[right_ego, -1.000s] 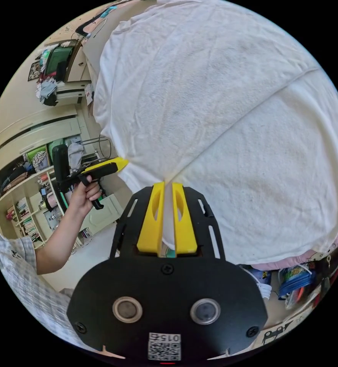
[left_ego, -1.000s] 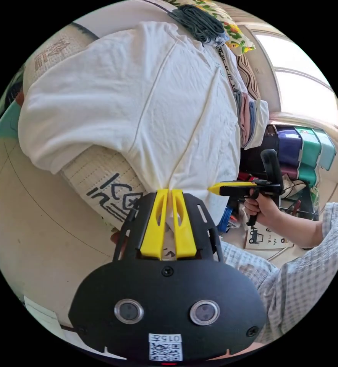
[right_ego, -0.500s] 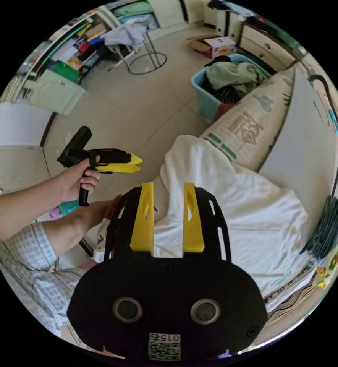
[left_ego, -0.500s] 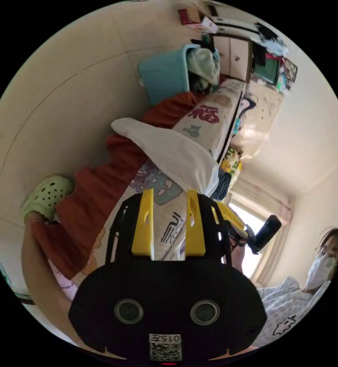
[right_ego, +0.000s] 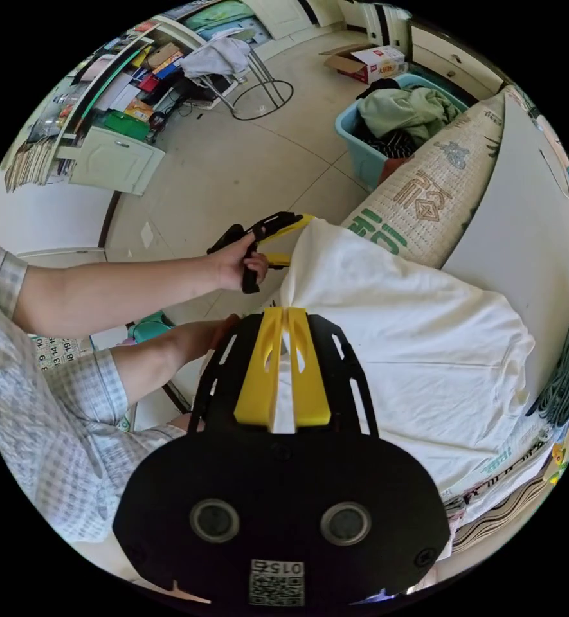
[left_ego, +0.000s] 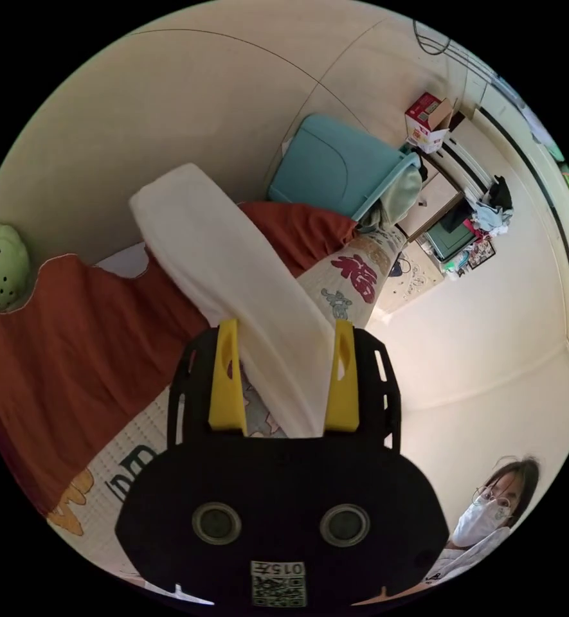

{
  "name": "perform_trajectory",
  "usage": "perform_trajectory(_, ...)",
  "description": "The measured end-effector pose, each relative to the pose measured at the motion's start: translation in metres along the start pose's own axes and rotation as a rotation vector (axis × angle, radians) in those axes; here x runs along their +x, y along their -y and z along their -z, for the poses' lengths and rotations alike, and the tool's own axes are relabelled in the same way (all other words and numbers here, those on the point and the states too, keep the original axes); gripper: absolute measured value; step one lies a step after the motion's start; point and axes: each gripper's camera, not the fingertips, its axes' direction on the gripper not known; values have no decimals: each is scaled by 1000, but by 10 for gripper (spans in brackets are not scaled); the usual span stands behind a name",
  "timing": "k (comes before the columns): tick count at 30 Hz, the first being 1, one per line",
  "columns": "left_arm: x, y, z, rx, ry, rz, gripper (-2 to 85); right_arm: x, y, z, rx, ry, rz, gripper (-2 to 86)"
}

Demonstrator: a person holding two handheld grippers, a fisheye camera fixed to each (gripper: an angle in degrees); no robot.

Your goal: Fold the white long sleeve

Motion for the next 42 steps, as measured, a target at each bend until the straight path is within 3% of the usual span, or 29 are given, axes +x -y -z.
perform_trajectory(5,29,-4,25,56,94,8,181,34,-14,7,86,111,-131,-3)
perform_trajectory(11,5,-11,71,99,148,108,192,51,-15,3,132,115,-136,-5)
perform_trajectory(22,-32,-5,84,277,-102,178,262,116,-46,28,239,274,-256,-5)
perform_trajectory(31,-93,-17,114,229,-76,164,197,142,-33,16,239,299,-216,-4)
perform_trajectory(33,-115,-17,92,91,-72,175,141,149,-30,16,239,305,-210,-4)
perform_trajectory(37,-135,-14,51,14,-83,167,176,160,-23,17,236,303,-200,-4)
perform_trajectory(40,-154,-18,34,71,-111,170,157,165,-19,20,225,282,-178,-4)
perform_trajectory(42,-160,-26,29,112,-124,127,95,171,-18,22,224,279,-180,-4)
